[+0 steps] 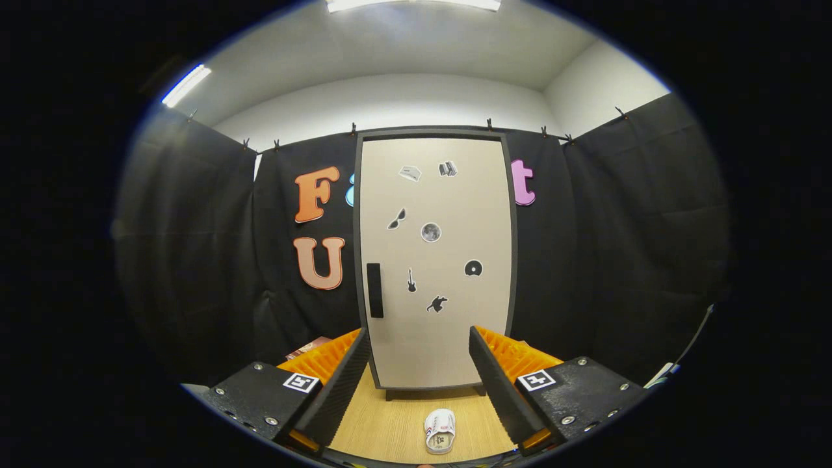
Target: Open the shoe cabinet door, grab the shoes and put them into the shoe cabinet, then close the shoe cabinet door.
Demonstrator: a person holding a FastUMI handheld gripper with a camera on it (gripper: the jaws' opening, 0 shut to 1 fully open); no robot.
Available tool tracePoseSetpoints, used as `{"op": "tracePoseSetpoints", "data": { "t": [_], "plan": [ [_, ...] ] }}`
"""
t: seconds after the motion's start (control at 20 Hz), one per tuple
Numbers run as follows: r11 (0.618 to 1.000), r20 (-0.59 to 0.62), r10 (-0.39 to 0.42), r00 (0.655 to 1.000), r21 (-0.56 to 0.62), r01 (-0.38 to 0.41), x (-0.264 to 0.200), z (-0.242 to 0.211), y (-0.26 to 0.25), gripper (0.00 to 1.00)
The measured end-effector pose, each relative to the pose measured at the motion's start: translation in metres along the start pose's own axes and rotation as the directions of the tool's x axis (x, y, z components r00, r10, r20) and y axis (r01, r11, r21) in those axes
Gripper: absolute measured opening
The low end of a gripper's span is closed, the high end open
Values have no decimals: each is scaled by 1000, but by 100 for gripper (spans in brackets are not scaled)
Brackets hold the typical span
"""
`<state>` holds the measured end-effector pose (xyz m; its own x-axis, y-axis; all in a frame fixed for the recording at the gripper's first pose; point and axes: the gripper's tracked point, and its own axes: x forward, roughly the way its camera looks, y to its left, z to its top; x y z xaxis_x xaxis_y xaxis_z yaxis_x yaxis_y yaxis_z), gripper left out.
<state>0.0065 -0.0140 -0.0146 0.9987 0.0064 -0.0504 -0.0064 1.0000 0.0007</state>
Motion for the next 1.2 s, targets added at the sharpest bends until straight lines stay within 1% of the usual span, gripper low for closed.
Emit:
{"op": "tracePoseSetpoints", "data": {
  "t": [0.4, 0.6, 0.8, 1.2],
  "plan": [
    [1000, 13, 18, 1000, 13, -18, 9, 2, -1, 95],
    [999, 14, 15, 1000, 30, -15, 28, -1, 0, 95],
    [999, 14, 35, 999, 33, -35, 63, -5, 17, 95],
    [995, 75, 96, 993, 29, -99, 162, -3, 78, 95]
  ]
}}
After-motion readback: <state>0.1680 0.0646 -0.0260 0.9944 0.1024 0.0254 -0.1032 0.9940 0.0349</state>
